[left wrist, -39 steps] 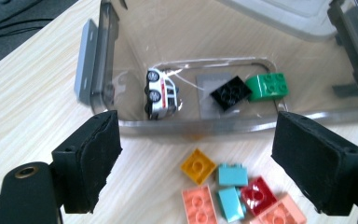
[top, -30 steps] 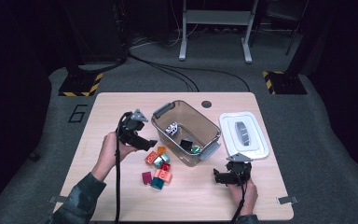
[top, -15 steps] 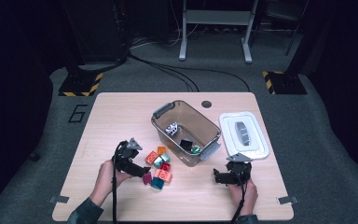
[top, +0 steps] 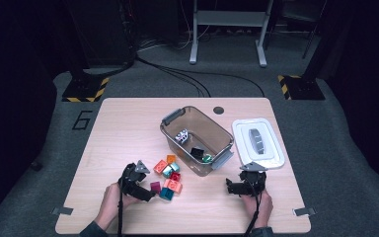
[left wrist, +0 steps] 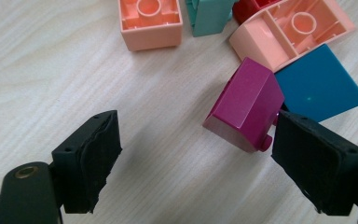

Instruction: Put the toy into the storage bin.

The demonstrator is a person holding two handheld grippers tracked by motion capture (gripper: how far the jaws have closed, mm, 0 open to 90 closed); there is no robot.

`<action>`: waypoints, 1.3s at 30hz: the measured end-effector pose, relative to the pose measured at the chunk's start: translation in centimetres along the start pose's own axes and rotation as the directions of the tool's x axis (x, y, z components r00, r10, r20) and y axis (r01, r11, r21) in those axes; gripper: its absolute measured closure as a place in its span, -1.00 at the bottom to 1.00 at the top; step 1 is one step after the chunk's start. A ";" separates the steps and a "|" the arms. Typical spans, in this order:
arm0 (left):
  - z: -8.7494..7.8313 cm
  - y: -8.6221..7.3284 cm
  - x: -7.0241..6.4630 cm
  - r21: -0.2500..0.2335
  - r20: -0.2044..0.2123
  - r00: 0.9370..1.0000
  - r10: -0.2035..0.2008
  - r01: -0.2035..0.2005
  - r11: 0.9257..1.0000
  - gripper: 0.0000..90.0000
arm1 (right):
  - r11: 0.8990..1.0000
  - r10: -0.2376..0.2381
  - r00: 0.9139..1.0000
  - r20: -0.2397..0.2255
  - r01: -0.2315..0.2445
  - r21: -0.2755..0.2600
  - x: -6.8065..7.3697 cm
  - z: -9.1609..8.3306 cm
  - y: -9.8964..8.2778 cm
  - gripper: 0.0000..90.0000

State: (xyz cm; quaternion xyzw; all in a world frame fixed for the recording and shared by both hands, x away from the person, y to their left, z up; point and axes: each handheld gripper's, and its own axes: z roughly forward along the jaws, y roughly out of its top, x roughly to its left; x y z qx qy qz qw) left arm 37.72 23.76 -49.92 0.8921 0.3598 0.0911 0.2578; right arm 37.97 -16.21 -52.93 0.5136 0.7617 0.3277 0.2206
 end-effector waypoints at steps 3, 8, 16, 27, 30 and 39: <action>0.4 -0.1 -0.1 0.000 -0.003 1.000 -0.004 0.004 1.000 -0.65 | 1.000 0.000 1.000 0.000 0.000 0.000 0.0 0.0 0.0 -0.93; 0.5 -0.5 0.6 0.019 -0.042 0.999 -0.011 0.012 1.000 -0.62 | 1.000 0.000 1.000 0.000 0.000 0.000 0.0 0.0 0.0 -0.93; -0.7 -0.5 2.2 -0.035 -0.074 0.993 -0.089 0.087 0.996 -0.62 | 1.000 0.000 1.000 0.000 0.000 -0.001 0.0 0.0 0.0 -0.93; 0.2 2.3 0.4 -0.034 -0.017 0.996 -0.092 0.092 0.995 -0.74 | 1.000 0.000 1.000 0.000 0.000 0.000 0.0 0.0 0.0 -0.93; 0.6 2.4 0.4 -0.020 -0.009 0.996 -0.091 0.091 0.996 -0.60 | 1.000 0.000 1.000 0.000 0.000 0.000 0.0 0.0 0.0 -0.93; 0.5 2.3 0.4 -0.015 -0.004 0.998 -0.064 0.064 0.998 0.12 | 1.000 0.000 1.000 0.000 0.000 -0.001 0.0 0.0 0.0 -0.93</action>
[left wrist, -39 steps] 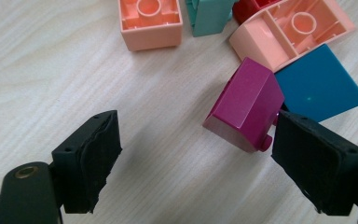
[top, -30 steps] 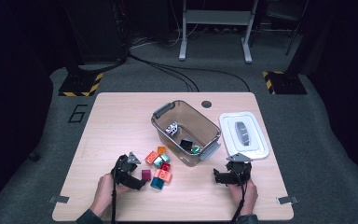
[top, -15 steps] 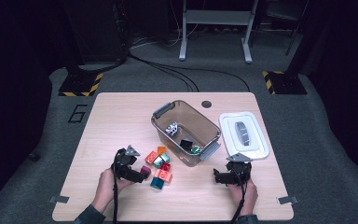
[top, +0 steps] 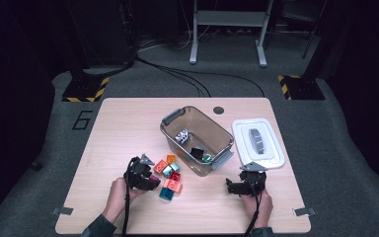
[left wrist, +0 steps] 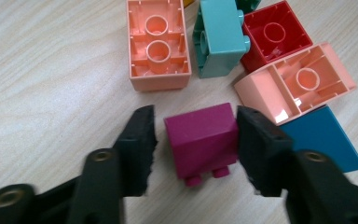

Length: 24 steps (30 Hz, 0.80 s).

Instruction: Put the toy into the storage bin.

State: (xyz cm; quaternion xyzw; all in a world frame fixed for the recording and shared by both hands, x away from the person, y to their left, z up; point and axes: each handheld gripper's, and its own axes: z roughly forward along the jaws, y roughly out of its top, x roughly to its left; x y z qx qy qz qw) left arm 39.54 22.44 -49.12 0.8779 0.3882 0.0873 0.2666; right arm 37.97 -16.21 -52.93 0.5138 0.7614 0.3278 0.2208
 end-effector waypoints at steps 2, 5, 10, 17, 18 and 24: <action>-0.2 -0.1 0.2 0.001 0.001 1.000 0.006 -0.006 1.000 0.22 | 1.000 0.000 1.000 0.000 0.000 0.000 0.0 0.0 0.0 -0.93; -0.3 -0.2 0.4 0.000 0.009 1.000 0.006 -0.006 1.000 0.29 | 1.000 0.000 1.000 0.000 0.000 0.000 0.0 0.0 0.0 -0.93; -0.2 -0.1 0.5 -0.008 0.001 1.000 -0.007 0.007 1.000 0.11 | 1.000 0.000 1.000 0.000 0.000 0.000 0.0 0.0 0.0 -0.93; 0.1 0.4 0.4 -0.003 0.000 1.000 0.002 -0.002 1.000 0.21 | 1.000 0.000 1.000 0.001 0.000 0.000 0.0 0.0 0.0 -0.93; 0.2 0.4 0.4 -0.001 0.002 1.000 0.003 -0.003 1.000 0.21 | 1.000 0.000 1.000 0.001 0.000 0.000 0.0 0.0 0.0 -0.93; -0.1 0.4 0.3 -0.005 -0.011 1.000 0.008 -0.008 1.000 0.31 | 1.000 0.000 1.000 0.001 0.000 0.000 0.0 0.0 0.0 -0.93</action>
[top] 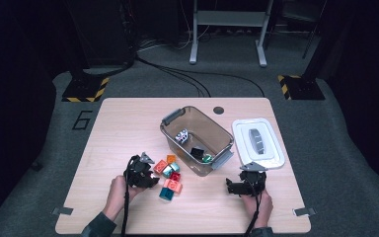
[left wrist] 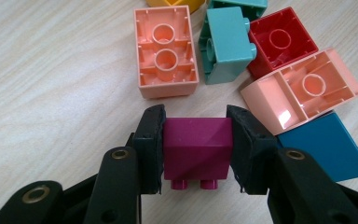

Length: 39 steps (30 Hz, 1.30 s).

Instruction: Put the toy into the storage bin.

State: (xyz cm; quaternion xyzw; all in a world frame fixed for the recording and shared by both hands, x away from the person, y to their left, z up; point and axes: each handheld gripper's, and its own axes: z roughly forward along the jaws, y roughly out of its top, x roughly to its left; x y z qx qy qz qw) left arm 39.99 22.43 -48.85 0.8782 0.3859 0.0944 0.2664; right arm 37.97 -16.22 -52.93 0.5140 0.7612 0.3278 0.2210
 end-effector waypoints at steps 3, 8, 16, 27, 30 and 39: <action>-0.4 0.1 0.2 -0.005 -0.004 1.000 0.008 -0.008 1.000 0.31 | 1.000 0.000 1.000 0.000 0.000 0.000 0.0 0.0 0.0 -0.93; -0.9 0.5 0.5 -0.026 -0.007 1.000 0.001 -0.001 1.000 0.31 | 1.000 -0.001 1.000 -0.003 0.001 0.001 0.0 0.0 0.0 -0.93; -2.0 1.2 1.1 -0.035 -0.022 1.000 0.017 -0.018 0.999 0.31 | 1.000 -0.003 1.000 -0.002 0.003 0.001 0.0 0.0 0.0 -0.93; -3.6 2.8 2.0 -0.063 -0.049 0.999 0.013 -0.016 0.998 0.31 | 1.000 -0.020 1.000 -0.012 0.021 0.012 -0.1 0.0 0.0 -0.98; -3.9 3.3 2.3 -0.072 -0.050 0.999 0.013 -0.016 0.997 0.31 | 1.000 -0.019 1.000 -0.011 0.019 0.011 -0.1 0.0 0.0 -0.98; -5.0 4.9 3.0 -0.098 -0.054 0.998 0.013 -0.018 0.995 0.31 | 1.000 -0.020 1.000 -0.011 0.020 0.012 -0.1 0.0 0.0 -0.98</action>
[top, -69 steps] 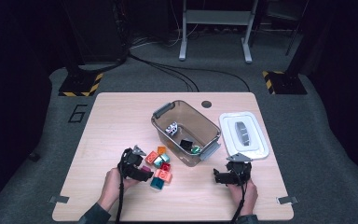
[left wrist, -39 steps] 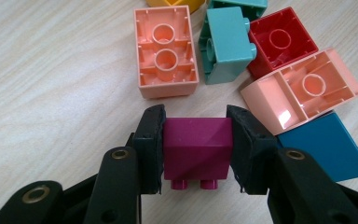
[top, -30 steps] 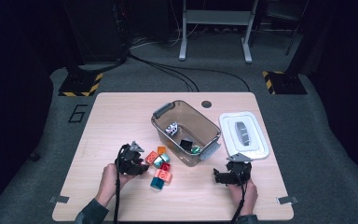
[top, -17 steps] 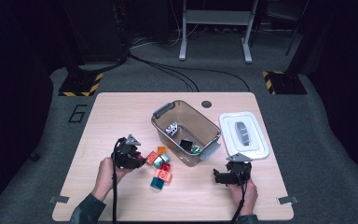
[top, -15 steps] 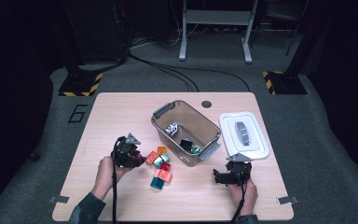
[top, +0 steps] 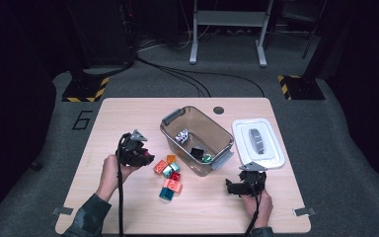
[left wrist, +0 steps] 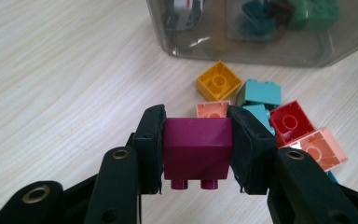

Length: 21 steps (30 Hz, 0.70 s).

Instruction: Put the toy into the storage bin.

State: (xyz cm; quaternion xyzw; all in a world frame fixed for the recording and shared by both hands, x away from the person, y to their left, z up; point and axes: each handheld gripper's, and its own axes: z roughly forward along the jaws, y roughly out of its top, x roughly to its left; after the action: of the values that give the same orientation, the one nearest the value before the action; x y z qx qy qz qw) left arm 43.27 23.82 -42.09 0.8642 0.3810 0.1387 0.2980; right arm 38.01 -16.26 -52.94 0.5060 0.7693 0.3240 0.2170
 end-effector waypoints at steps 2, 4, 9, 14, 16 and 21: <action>-0.2 0.5 0.2 -0.001 0.002 1.000 -0.005 0.005 1.000 0.31 | 1.000 0.000 1.000 0.000 0.000 0.000 0.0 0.0 0.0 -0.98; -0.4 0.8 0.4 -0.003 0.002 1.000 -0.002 0.002 1.000 0.31 | 1.000 0.000 1.000 0.000 0.000 0.000 0.0 0.0 0.0 -0.98; -0.8 1.7 0.8 -0.015 -0.002 1.000 -0.004 0.004 1.000 0.31 | 1.000 0.006 1.000 -0.001 -0.006 -0.001 0.0 0.0 0.0 -0.98; -1.3 2.5 1.2 -0.022 -0.004 1.000 -0.005 0.004 1.000 0.31 | 1.000 0.008 1.000 0.000 -0.008 -0.002 0.0 0.0 0.0 -0.98; -1.4 2.7 1.2 -0.022 -0.006 1.000 -0.001 0.000 1.000 0.31 | 1.000 0.007 1.000 0.001 -0.007 -0.002 0.0 0.0 0.0 -0.98; -1.7 3.6 1.5 -0.034 -0.014 1.000 0.001 -0.002 0.999 0.31 | 1.000 0.008 1.000 0.001 -0.008 -0.003 0.0 0.0 0.0 -0.98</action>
State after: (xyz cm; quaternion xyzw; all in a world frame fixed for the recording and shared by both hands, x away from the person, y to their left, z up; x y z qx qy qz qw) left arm 45.55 23.67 -38.53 0.8583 0.3800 0.1513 0.3098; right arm 38.02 -16.26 -52.94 0.5092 0.7667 0.3255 0.2168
